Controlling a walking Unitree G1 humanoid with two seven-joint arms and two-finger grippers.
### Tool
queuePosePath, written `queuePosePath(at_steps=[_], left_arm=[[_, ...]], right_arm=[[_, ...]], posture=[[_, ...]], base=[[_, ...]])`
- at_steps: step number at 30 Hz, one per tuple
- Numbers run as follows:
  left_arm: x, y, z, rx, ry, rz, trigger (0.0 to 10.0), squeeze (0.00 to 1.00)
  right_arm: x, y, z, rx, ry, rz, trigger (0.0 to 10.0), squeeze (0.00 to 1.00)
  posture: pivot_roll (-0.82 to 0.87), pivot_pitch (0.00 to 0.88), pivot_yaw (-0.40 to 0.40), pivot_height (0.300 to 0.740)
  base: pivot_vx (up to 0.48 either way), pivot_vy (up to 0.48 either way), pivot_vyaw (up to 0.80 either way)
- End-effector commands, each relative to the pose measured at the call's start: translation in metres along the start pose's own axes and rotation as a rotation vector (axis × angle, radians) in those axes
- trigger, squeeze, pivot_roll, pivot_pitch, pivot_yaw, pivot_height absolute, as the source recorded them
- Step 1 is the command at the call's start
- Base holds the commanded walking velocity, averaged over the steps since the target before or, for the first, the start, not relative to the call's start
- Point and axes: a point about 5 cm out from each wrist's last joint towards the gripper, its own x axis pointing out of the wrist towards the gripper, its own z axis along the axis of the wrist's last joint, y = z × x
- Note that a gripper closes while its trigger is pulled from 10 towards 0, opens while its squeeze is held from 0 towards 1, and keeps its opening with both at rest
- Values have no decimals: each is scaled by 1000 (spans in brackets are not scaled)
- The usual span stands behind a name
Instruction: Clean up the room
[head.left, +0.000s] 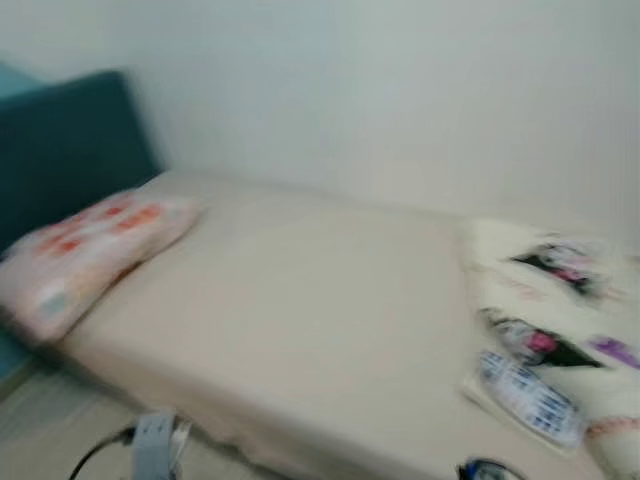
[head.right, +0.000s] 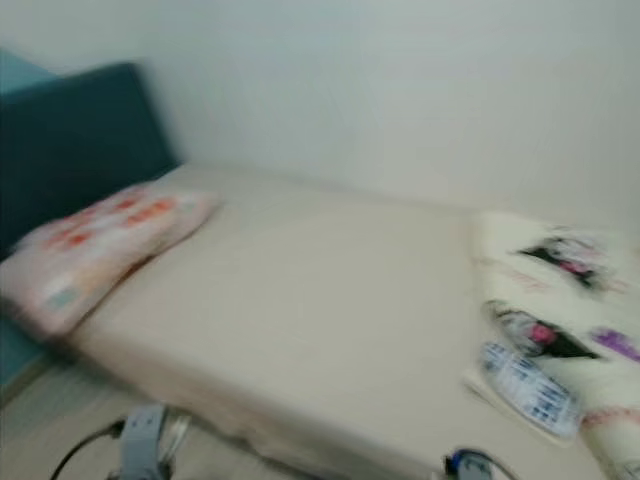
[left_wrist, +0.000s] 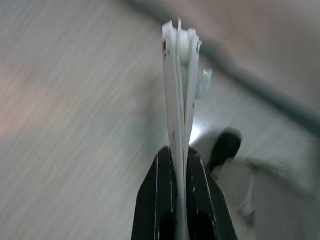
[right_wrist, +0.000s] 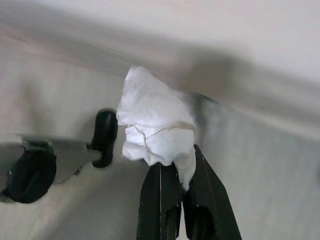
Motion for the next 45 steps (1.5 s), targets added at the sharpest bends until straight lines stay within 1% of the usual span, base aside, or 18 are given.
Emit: queuePosePath(at_steps=[1,6,8,10,15,20,23,25,32,36,45], left_arm=[[1,0,5,4,-9,-4,10000,0],[1,-3,5,-4,-13,-21,10000,0],[1,-12,5,-25,-23,-74,10000,0],[0,-18,6,-34,-31,-101,10000,0],[0,-21,6,-27,-37,-120,10000,0],[0,-21,7,-27,-39,-126,10000,0],[1,-20,9,-37,-44,-125,10000,0],[1,-19,10,-24,-48,-120,10000,0],[1,-19,10,-23,-50,-117,10000,0],[1,-18,8,-24,-45,-116,10000,0],[0,-19,7,-29,-43,-113,10000,0]], right_arm=[[2,5,4,-4,-13,18,10000,0],[3,7,7,-13,-16,23,10000,0],[3,7,5,-33,3,15,10000,0],[3,7,1,-45,23,15,10000,0],[3,10,-1,-73,37,30,10000,0],[3,11,1,-87,35,38,10000,0],[4,12,3,-96,30,41,10000,0],[4,11,5,-114,31,44,10000,0],[4,11,6,-131,33,45,10000,0],[4,9,4,-159,40,49,10000,0],[3,7,4,-179,41,51,10000,0]], posture=[[100,17,12,724],[98,19,12,724],[107,14,-1,724],[111,12,-6,724],[115,9,-13,724],[115,2,-17,724],[117,0,-22,724],[118,0,-23,724],[116,0,-21,724],[116,0,-21,724],[110,1,-22,724]], base=[[0,0,800],[0,0,800],[0,0,800],[0,0,800],[0,0,800],[0,0,800],[289,0,800],[294,0,800],[332,0,800],[363,0,800],[362,0,800]])
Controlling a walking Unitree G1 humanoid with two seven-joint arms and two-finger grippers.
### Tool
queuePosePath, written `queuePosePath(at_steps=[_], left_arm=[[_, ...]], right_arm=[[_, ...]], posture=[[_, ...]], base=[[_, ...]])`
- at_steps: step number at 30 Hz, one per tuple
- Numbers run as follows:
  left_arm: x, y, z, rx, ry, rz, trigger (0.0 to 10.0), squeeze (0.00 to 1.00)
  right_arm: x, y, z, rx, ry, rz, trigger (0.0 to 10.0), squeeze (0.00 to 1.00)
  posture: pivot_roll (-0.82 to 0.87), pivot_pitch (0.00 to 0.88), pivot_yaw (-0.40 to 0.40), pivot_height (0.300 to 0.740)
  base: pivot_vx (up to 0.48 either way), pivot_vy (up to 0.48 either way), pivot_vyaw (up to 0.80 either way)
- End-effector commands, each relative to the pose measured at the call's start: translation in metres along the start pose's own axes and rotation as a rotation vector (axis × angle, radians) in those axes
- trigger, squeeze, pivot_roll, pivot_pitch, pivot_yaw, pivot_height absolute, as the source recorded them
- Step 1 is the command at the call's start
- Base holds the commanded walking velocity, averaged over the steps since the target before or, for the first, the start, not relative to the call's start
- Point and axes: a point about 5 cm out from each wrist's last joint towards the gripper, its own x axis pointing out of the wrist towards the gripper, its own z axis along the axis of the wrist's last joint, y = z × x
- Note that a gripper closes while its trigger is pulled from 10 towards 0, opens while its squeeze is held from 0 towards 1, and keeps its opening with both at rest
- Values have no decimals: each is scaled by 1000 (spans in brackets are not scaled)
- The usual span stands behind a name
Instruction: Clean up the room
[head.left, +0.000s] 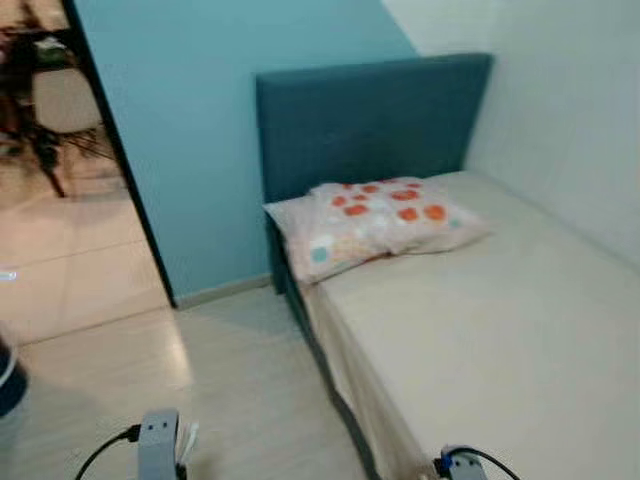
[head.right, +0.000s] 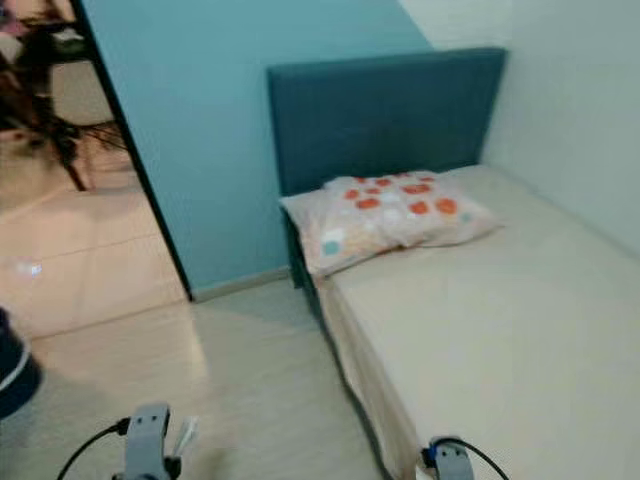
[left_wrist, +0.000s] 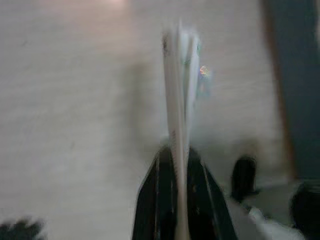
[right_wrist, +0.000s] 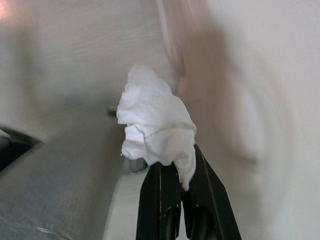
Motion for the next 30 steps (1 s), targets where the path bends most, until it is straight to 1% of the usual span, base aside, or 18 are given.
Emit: queuePosePath(at_steps=[1,2,6,22,24,25,28,29,30], left_arm=[[-1,5,-5,2,18,17,10000,0],[-1,5,-5,2,18,17,10000,0],[-2,5,-6,0,19,19,10000,0],[-1,5,-4,-10,10,22,10000,0],[1,1,5,-25,-23,10,10000,0],[1,1,5,-25,-23,10,10000,0],[4,-7,26,-42,-90,-20,10000,0],[4,-7,26,-42,-90,-20,10000,0],[6,-14,39,-34,-130,-49,10000,0]], right_arm=[[3,4,9,-12,-28,16,10000,0],[3,4,9,-12,-28,16,10000,0],[3,5,10,-62,-27,32,10000,0],[2,3,11,-87,-27,43,10000,0],[3,4,13,-91,-32,47,10000,0],[3,4,13,-91,-32,47,10000,0],[3,4,19,-95,-49,52,10000,0],[3,4,19,-95,-49,52,10000,0],[4,4,24,-99,-64,46,10000,0]], posture=[[110,1,-22,724],[110,1,-22,724],[108,7,-24,724],[106,11,-24,724],[108,12,-27,724],[108,12,-27,724],[112,14,-30,724],[112,14,-30,724],[114,14,-30,724]], base=[[360,0,800],[360,0,800],[356,0,800],[356,0,800],[356,0,800],[352,0,800],[358,0,800],[356,0,800],[356,0,800]])
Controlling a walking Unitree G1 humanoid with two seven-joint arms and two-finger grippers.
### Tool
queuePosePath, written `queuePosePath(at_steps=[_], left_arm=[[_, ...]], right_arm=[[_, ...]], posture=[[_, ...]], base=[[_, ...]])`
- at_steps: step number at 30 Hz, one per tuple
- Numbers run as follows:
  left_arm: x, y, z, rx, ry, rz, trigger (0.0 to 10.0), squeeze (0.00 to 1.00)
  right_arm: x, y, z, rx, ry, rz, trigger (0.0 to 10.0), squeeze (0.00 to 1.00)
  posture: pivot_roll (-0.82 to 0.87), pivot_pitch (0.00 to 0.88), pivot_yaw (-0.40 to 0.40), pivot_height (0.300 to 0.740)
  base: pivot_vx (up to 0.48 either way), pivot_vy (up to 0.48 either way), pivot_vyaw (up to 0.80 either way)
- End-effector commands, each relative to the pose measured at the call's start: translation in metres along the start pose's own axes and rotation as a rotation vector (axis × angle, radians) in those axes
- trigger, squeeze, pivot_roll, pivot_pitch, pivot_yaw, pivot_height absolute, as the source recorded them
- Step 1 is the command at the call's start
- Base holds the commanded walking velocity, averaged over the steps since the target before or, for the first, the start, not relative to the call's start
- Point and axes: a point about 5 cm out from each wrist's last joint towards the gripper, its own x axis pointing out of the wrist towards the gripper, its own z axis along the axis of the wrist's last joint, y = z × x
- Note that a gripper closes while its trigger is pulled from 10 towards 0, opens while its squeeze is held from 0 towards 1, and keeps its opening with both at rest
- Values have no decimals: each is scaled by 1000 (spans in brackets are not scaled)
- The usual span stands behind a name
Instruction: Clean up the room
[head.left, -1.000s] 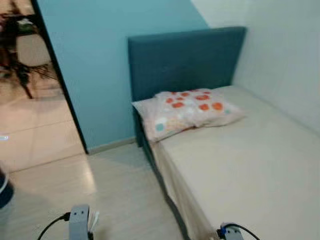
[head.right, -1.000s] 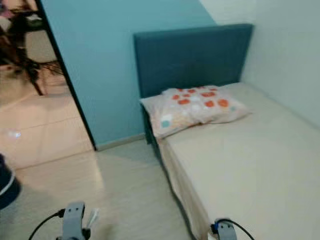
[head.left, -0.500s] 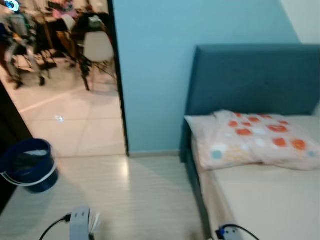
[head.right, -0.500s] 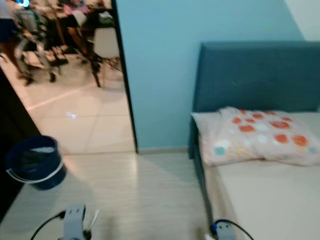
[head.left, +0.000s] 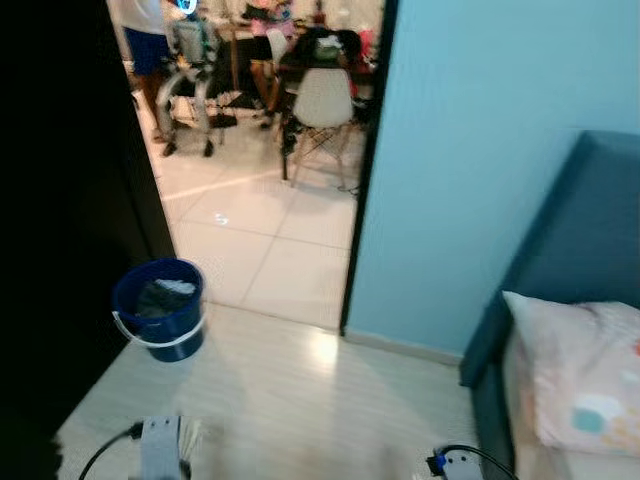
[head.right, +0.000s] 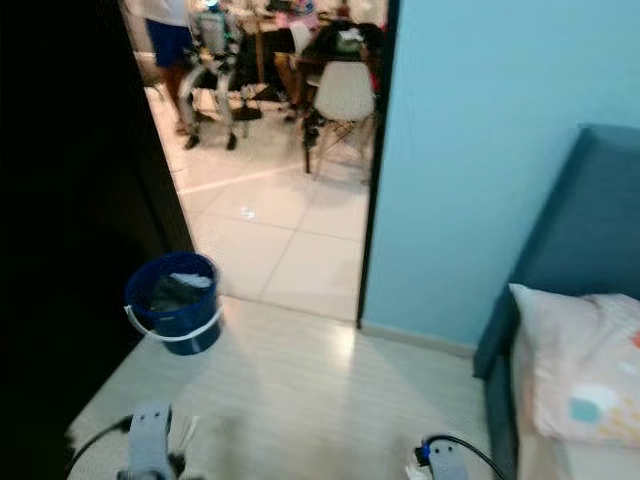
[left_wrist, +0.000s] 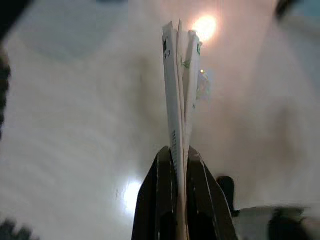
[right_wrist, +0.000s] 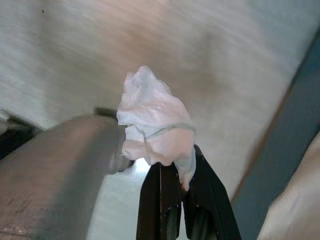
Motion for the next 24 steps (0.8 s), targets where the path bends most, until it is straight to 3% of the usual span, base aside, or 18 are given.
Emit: queuePosePath(at_steps=[1,7,18,24], left_arm=[[0,-5,-1,-10,-2,-20,10000,0],[6,-24,26,-23,-87,-90,10000,0],[7,-37,32,13,-104,-169,10000,0],[7,-43,30,44,-95,-232,10000,0]], right_arm=[[2,1,7,-20,-20,2,10000,0],[4,-5,28,-5,-87,-18,10000,0],[8,2,53,-8,-161,11,10000,0],[11,4,69,-33,-190,-11,10000,0]], posture=[[114,14,-30,724],[114,14,-30,724],[106,18,-24,724],[110,12,-25,724]], base=[[356,0,800],[358,0,800],[358,0,800],[358,0,0]])
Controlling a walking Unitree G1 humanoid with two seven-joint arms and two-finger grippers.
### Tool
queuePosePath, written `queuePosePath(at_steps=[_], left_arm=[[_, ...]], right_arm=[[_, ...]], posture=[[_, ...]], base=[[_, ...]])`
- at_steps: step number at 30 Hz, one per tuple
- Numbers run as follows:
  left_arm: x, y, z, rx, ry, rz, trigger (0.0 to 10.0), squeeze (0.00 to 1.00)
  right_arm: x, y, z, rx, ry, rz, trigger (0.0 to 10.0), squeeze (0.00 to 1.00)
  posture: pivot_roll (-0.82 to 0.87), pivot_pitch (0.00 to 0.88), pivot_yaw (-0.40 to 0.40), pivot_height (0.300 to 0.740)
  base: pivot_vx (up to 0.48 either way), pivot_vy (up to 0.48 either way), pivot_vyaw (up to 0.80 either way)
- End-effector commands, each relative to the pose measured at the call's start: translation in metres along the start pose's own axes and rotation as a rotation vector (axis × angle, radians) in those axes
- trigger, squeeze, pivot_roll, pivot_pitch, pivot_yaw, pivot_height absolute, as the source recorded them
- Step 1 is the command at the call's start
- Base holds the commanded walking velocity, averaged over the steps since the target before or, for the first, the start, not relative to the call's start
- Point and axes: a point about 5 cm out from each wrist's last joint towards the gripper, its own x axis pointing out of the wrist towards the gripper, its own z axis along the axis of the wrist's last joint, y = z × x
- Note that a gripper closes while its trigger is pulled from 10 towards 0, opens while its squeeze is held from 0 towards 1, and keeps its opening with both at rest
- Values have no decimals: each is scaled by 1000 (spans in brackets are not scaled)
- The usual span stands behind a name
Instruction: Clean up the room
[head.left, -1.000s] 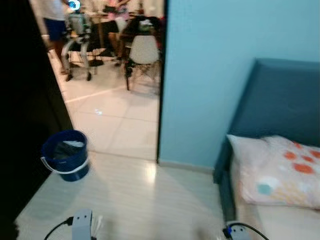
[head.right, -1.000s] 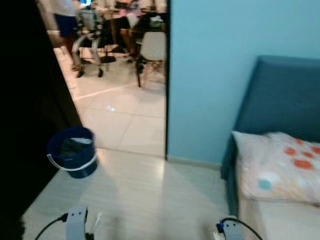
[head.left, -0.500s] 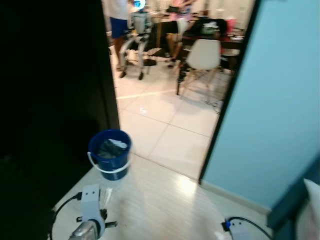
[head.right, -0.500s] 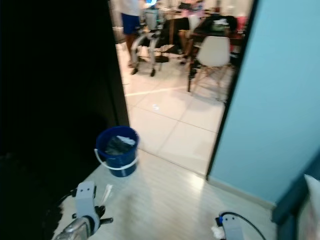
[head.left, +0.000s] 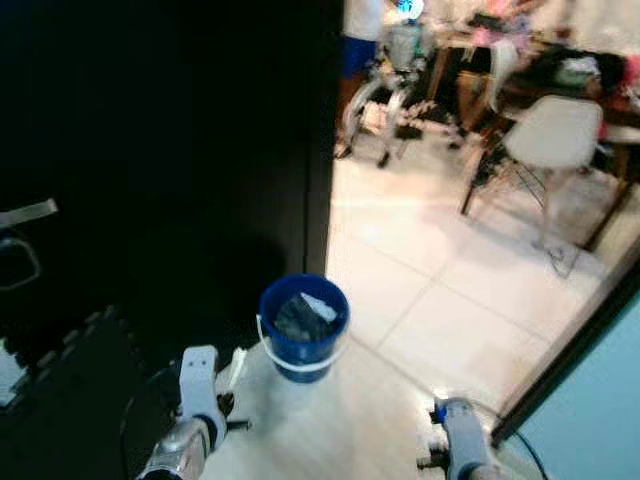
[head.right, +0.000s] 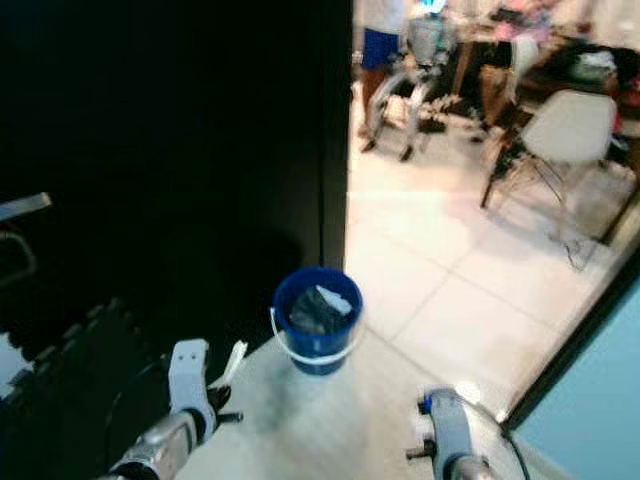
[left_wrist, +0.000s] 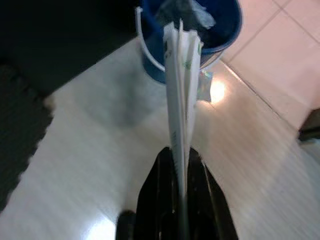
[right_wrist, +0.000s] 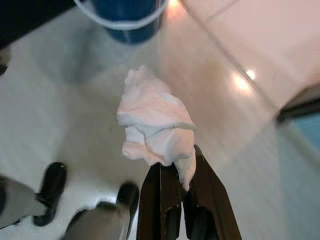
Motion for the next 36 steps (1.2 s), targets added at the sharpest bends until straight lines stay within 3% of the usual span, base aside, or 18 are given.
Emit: queuePosePath(at_steps=[1,3,6,12,19,30,36], left_arm=[[0,-2,-3,7,13,-25,10000,0],[0,-2,-3,3,13,-29,10000,0],[2,-14,-1,36,13,-119,10000,0],[5,-20,6,51,-3,-140,10000,0],[6,-28,9,54,-9,-186,10000,0],[7,-37,5,112,25,-236,10000,0],[8,-45,6,146,41,-254,10000,0]], right_arm=[[-1,2,-7,6,25,0,10000,0],[-1,2,-6,9,22,-1,10000,0],[2,4,0,33,22,11,10000,0],[3,3,6,38,-7,-4,10000,0],[4,4,9,17,-20,8,10000,0],[10,11,34,31,-91,42,10000,0],[14,25,48,-37,-111,118,10000,0]], posture=[[110,11,-26,724],[110,11,-26,724],[110,7,-29,724],[106,8,-30,724],[98,14,-29,724],[97,19,-28,724],[88,29,-30,724]], base=[[360,0,0],[360,0,0],[354,0,-781],[359,0,-775],[363,0,0],[366,0,0],[361,0,0]])
